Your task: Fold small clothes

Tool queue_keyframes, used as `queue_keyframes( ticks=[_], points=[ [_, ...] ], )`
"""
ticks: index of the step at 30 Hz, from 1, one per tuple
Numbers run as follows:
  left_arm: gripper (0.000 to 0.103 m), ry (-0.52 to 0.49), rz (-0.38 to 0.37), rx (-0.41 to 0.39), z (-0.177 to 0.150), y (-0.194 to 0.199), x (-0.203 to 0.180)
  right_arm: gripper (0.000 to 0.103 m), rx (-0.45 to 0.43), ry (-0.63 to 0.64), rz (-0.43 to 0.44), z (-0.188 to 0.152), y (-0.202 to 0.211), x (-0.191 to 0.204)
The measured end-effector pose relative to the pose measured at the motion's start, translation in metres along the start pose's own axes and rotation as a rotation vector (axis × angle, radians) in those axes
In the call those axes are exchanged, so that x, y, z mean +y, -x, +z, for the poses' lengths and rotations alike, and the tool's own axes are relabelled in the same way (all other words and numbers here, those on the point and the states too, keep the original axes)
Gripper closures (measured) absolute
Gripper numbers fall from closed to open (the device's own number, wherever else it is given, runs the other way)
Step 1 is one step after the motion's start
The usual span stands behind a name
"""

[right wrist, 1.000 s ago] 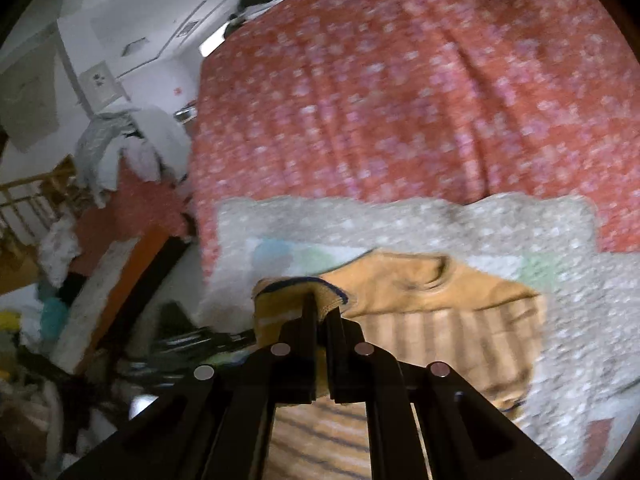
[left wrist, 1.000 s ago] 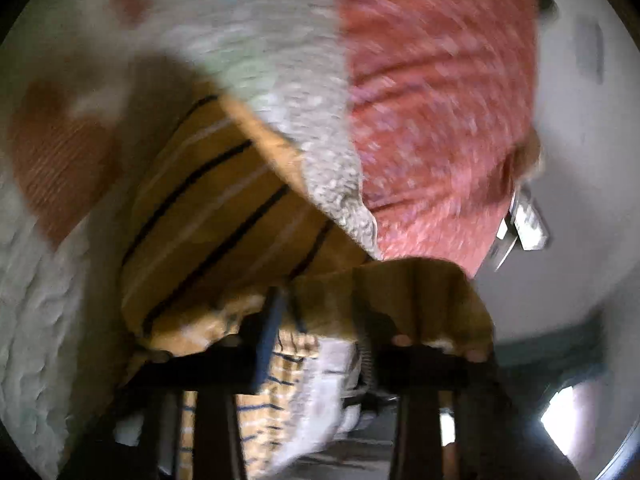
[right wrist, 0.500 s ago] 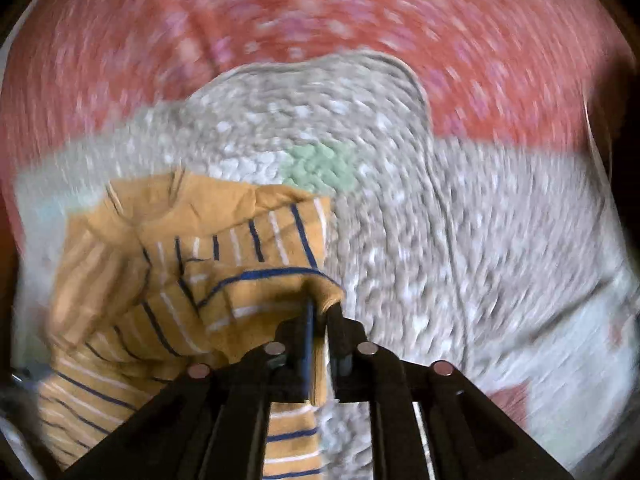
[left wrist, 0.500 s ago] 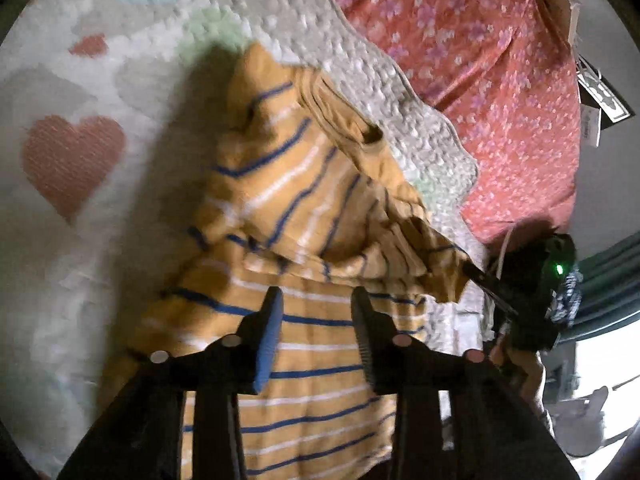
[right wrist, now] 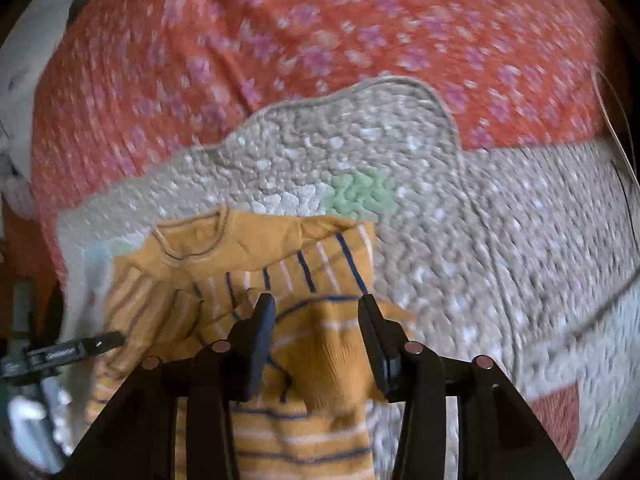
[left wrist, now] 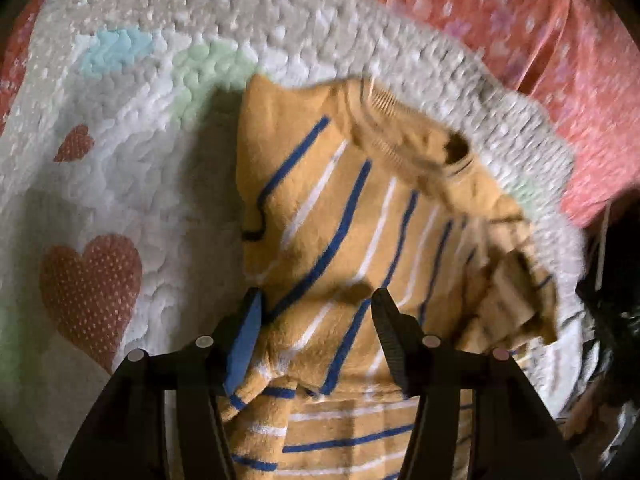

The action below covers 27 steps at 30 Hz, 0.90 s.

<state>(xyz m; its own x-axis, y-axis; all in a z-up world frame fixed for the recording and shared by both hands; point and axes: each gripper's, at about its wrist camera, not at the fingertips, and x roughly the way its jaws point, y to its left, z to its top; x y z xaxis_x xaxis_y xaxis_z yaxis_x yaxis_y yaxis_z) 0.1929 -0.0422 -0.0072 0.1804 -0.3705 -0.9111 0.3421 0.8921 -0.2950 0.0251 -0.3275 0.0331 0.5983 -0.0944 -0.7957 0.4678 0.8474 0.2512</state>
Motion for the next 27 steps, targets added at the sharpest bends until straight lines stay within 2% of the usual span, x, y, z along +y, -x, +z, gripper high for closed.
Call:
queue_keyframes(
  ticks=[2, 3, 4, 6, 9, 12, 13, 15, 17, 19, 21, 23, 25, 27],
  points=[
    [0.048, -0.009, 0.026, 0.006, -0.007, -0.003, -0.001, 0.052, 0.058, -0.001, 0.019, -0.004, -0.024, 0.003],
    [0.048, -0.008, 0.033, 0.014, -0.009, -0.005, 0.001, 0.074, 0.097, 0.005, 0.047, -0.009, -0.032, 0.006],
    [0.048, -0.002, 0.034, 0.021, -0.009, -0.006, 0.003, 0.087, 0.133, 0.04, 0.067, -0.018, -0.034, 0.012],
    [0.047, 0.023, 0.01, 0.036, -0.006, -0.004, 0.011, 0.099, 0.152, 0.124, 0.107, -0.035, -0.021, 0.019],
    [0.048, 0.03, -0.023, 0.022, -0.003, 0.011, 0.015, 0.099, 0.215, 0.185, 0.164, -0.064, 0.002, 0.011],
    [0.048, -0.013, -0.049, -0.013, -0.004, 0.031, 0.011, 0.099, 0.331, 0.273, 0.117, -0.099, 0.013, -0.006],
    [0.048, -0.024, -0.051, -0.019, -0.004, 0.035, 0.009, 0.098, 0.358, 0.29, 0.078, -0.108, 0.016, -0.015],
    [0.048, -0.053, -0.062, -0.032, 0.0, 0.042, 0.004, 0.098, 0.34, 0.257, 0.075, -0.109, 0.027, -0.029],
    [0.048, -0.073, -0.058, -0.044, 0.007, 0.046, -0.001, 0.096, 0.267, 0.145, 0.112, -0.094, 0.042, -0.046],
    [0.048, -0.084, -0.042, -0.05, 0.016, 0.042, -0.009, 0.083, 0.166, 0.071, 0.132, -0.077, 0.051, -0.056],
    [0.048, -0.129, -0.027, -0.05, 0.029, 0.033, -0.022, 0.048, 0.092, 0.07, 0.124, -0.065, 0.052, -0.055],
    [0.047, -0.211, 0.001, -0.033, 0.043, 0.022, -0.039, 0.044, 0.052, 0.098, 0.108, -0.056, 0.046, -0.047],
    [0.044, -0.269, 0.039, 0.002, 0.055, 0.006, -0.053, 0.044, 0.057, 0.117, 0.096, -0.054, 0.034, -0.042],
    [0.043, -0.322, 0.13, 0.031, 0.066, -0.013, -0.06, 0.044, 0.059, 0.135, 0.061, -0.052, 0.02, -0.04]
  ],
)
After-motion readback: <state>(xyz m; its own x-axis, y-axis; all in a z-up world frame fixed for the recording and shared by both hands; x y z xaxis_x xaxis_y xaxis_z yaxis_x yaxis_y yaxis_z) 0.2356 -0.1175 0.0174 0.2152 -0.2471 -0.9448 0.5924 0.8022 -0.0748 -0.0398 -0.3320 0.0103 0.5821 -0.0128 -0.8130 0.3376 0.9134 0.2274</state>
